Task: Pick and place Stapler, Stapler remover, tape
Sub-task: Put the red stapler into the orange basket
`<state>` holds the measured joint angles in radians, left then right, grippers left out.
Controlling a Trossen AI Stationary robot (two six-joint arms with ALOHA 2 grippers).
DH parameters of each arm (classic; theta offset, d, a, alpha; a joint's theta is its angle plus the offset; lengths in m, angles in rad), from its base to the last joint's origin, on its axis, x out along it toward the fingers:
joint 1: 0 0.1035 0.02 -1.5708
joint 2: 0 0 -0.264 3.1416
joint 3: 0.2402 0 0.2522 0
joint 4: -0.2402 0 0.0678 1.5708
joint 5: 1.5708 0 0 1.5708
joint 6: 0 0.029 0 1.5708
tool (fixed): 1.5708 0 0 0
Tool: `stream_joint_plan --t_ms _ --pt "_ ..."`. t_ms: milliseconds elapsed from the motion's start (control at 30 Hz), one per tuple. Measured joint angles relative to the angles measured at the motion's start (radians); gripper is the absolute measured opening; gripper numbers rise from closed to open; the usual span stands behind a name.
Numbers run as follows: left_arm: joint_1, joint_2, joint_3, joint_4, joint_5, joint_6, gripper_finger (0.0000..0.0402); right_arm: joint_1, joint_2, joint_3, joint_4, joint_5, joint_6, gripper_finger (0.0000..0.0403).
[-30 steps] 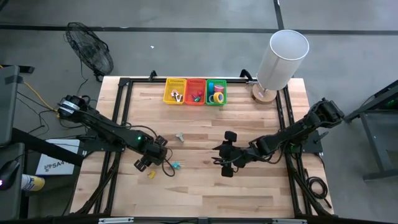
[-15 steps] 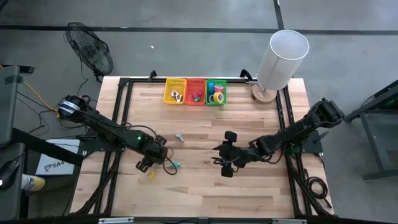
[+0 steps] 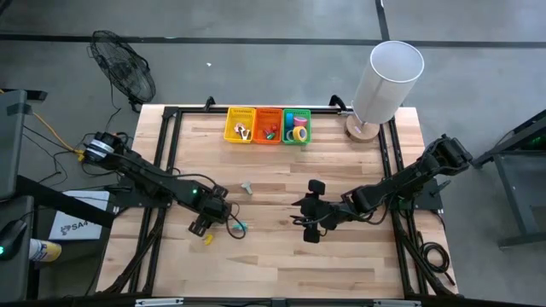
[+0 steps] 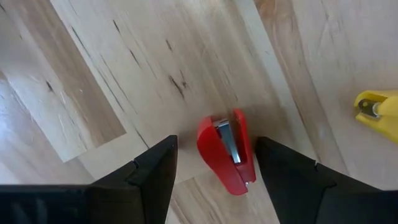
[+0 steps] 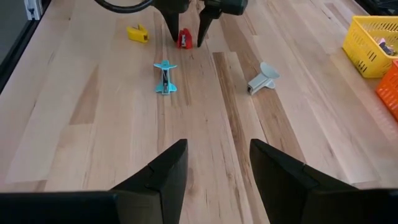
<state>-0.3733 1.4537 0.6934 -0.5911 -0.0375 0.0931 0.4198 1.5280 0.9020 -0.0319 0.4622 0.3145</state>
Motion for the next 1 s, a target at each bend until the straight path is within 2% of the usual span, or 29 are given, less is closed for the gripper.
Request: stream_joint_plan --t_ms 167,267,767,1000 --pt "0.000 0.014 0.002 -0.001 0.003 -0.044 0.0216 0.000 0.000 0.000 0.001 0.000 0.003 0.0165" --pt "0.000 0.014 0.001 0.000 0.005 -0.062 0.0201 0.000 0.000 0.000 0.007 0.000 0.003 0.0165" --pt "-0.001 0.016 0.000 0.015 0.009 -0.054 0.0063 0.000 0.000 0.000 0.008 -0.001 0.022 0.0165" --pt "-0.001 0.011 0.012 0.011 -0.028 0.015 0.0062 0.002 0.000 0.000 0.008 -0.001 0.023 0.0165"
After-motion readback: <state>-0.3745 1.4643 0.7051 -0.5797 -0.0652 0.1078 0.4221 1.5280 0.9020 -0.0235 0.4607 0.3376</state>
